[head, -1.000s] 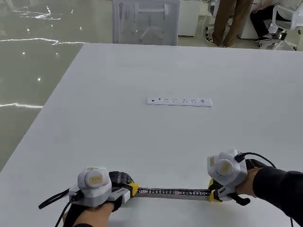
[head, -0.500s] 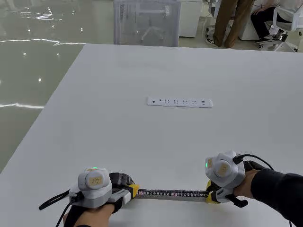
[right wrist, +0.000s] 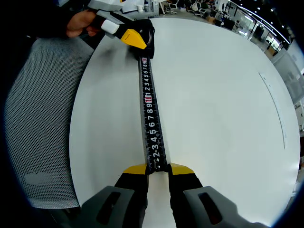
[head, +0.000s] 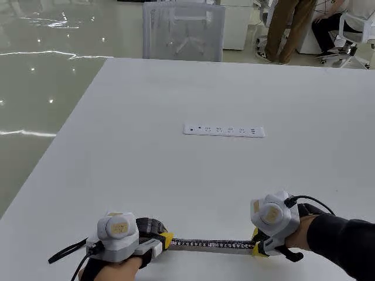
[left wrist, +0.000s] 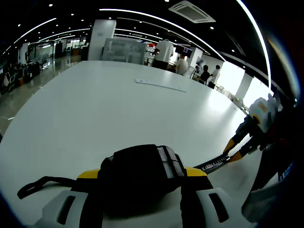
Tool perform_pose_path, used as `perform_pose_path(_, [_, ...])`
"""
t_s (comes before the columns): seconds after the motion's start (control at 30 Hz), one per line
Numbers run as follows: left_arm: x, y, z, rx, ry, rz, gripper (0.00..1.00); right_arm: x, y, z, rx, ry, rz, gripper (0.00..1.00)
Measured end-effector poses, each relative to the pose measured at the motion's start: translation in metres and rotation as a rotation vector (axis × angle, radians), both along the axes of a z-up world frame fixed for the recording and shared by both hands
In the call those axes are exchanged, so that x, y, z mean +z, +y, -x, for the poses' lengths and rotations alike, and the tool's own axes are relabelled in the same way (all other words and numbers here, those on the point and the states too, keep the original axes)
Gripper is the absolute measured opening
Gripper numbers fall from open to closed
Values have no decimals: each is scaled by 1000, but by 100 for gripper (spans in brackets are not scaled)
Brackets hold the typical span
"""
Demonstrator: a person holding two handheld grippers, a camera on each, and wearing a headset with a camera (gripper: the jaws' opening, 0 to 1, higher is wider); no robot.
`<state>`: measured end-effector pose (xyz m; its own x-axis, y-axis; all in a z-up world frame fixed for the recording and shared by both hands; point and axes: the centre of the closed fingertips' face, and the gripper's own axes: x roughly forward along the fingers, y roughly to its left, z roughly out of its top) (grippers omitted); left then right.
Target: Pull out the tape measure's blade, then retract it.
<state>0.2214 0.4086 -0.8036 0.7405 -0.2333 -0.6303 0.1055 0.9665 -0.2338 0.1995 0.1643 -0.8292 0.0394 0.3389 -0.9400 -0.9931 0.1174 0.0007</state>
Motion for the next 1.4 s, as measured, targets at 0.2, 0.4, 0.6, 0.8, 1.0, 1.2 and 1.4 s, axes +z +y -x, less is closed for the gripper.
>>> perform_pose_path(0.2, [0,0,0,0,0,1,61,0,4,0,-3,0,-7,13])
perform_pose_path(0.4, [0,0,0,-1,0,1,61,0,8,0,0,-2,-12,13])
perform_pose_path(0.6, [0,0,0,-1,1,2,61,0,11,1,1,-2,-16,13])
perform_pose_path(0.8, [0,0,-1,-2,0,2,61,1,15,0,-2,-1,-27,12])
perform_pose_path(1.0, [0,0,-1,-2,1,3,61,1,20,0,-4,2,-32,12])
perform_pose_path(1.2, [0,0,-1,-2,1,4,61,0,24,0,-7,1,-39,12])
perform_pose_path(1.4, [-1,0,-1,-1,2,6,61,0,28,-1,-6,-2,-45,12])
